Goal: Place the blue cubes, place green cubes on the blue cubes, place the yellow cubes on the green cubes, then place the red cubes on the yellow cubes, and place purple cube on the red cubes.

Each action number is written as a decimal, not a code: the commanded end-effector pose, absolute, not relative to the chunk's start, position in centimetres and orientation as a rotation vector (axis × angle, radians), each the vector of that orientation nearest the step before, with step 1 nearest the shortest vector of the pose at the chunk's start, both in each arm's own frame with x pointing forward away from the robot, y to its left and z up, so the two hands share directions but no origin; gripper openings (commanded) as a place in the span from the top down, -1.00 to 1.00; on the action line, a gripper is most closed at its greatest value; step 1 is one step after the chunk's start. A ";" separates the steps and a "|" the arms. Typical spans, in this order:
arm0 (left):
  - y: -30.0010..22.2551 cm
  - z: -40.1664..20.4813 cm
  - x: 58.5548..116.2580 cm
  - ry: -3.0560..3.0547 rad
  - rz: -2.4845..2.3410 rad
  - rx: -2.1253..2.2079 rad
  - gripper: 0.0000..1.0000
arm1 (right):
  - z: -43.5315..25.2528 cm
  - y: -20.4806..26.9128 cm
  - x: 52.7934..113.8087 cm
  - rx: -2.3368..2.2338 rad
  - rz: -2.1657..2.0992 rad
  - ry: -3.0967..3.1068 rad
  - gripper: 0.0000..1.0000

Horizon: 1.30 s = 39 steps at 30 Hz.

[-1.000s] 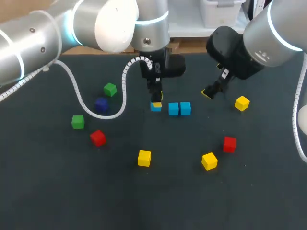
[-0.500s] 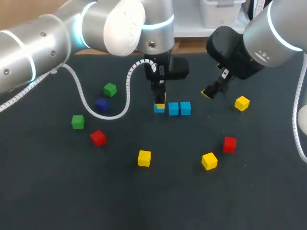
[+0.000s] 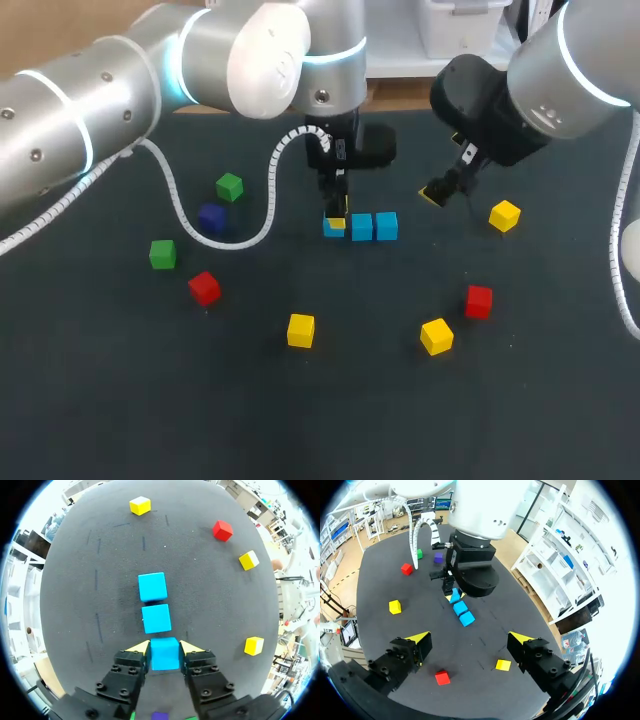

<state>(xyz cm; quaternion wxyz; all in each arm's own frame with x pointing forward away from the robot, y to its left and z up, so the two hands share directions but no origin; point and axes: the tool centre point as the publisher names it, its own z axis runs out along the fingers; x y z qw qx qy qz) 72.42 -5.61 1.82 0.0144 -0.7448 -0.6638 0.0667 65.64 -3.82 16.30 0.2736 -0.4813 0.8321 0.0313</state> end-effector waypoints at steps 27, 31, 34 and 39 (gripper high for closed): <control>-6.0 0.9 72.9 -2.032 0.223 -2.310 1.00 | 16.2 -3.8 65.6 -1.291 0.080 2.237 -1.00; -6.0 0.7 73.0 -2.032 0.220 -2.304 1.00 | 16.2 -3.8 65.6 -1.291 0.080 2.237 -1.00; -5.9 0.7 73.0 -2.033 0.220 -2.302 1.00 | 16.2 -3.8 65.6 -1.291 0.080 2.237 -1.00; -6.0 0.6 72.9 -2.038 0.225 -2.302 1.00 | 16.2 -3.8 65.6 -1.291 0.080 2.237 -1.00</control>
